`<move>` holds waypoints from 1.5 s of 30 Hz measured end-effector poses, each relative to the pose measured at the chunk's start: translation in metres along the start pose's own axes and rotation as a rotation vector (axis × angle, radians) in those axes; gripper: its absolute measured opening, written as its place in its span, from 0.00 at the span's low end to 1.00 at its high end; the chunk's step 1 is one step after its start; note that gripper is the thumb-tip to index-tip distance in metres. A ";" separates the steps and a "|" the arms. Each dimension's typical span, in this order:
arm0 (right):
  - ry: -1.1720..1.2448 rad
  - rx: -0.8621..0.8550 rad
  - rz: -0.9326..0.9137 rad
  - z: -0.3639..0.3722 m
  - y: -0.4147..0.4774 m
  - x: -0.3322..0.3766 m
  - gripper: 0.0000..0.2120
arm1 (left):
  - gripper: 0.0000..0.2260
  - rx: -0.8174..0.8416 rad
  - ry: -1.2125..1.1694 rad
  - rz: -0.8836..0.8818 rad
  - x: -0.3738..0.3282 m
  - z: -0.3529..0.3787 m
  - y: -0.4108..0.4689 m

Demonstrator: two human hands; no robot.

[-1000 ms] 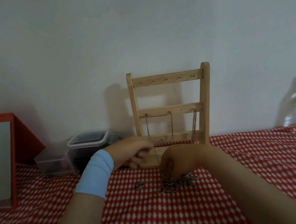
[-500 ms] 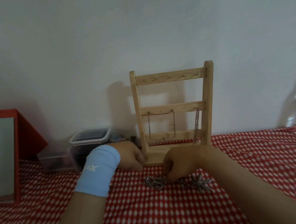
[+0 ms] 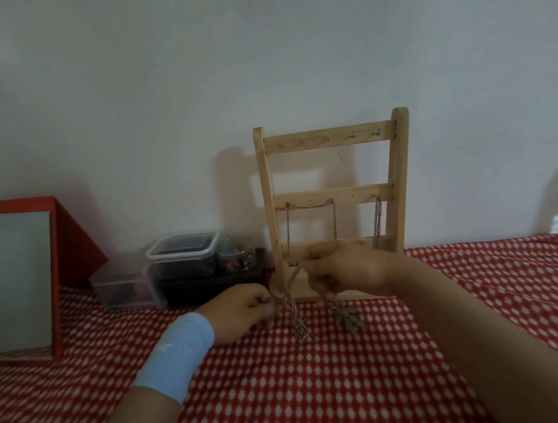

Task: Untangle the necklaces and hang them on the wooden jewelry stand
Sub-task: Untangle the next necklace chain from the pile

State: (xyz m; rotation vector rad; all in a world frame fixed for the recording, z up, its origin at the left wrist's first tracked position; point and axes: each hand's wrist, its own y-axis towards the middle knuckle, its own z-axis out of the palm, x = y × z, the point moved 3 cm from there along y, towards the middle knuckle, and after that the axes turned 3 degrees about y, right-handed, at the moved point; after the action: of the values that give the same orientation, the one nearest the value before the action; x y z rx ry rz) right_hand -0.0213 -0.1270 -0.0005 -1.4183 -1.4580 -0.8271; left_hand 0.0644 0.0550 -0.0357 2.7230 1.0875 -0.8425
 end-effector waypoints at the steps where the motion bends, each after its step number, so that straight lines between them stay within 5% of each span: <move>1: 0.078 0.010 0.007 0.001 0.000 0.001 0.12 | 0.07 -0.021 -0.112 -0.017 0.004 0.000 -0.002; 6: -0.135 -0.091 0.067 -0.005 -0.001 0.001 0.21 | 0.10 0.013 -0.516 -0.066 0.015 -0.002 -0.013; 13: -0.557 -0.068 0.161 -0.010 -0.006 0.004 0.24 | 0.04 -0.074 -0.203 0.007 -0.003 -0.027 -0.019; 18: -0.822 -0.075 0.250 0.002 0.000 -0.007 0.20 | 0.10 -0.215 0.375 0.000 0.000 0.000 -0.008; 21: -0.989 -0.096 0.220 0.006 0.007 -0.015 0.14 | 0.08 -0.334 0.346 0.125 -0.013 0.009 -0.010; 23: -1.038 -0.102 0.128 0.009 0.011 -0.013 0.07 | 0.01 -0.273 0.240 0.104 -0.020 0.010 -0.013; 27: -0.888 0.005 0.003 0.023 0.014 -0.009 0.11 | 0.16 -0.040 0.312 0.026 -0.027 0.020 -0.015; 31: -0.850 0.101 -0.031 0.030 0.015 -0.015 0.12 | 0.12 -0.056 0.270 0.054 -0.023 0.019 -0.012; 37: -0.718 -0.023 -0.043 0.025 0.017 -0.021 0.07 | 0.17 -0.023 0.060 0.027 -0.009 0.024 -0.010; 40: -0.558 -0.099 -0.063 0.020 0.018 -0.019 0.09 | 0.05 -0.188 -0.166 0.089 -0.006 0.021 -0.006; 45: -0.062 -0.081 -0.081 0.018 0.020 -0.021 0.11 | 0.16 -0.213 -0.771 0.050 -0.003 0.010 -0.005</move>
State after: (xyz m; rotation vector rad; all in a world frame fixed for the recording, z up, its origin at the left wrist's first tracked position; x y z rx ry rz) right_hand -0.0063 -0.1159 -0.0286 -1.4640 -1.5526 -0.9091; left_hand 0.0546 0.0544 -0.0424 1.9394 0.8550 -1.4800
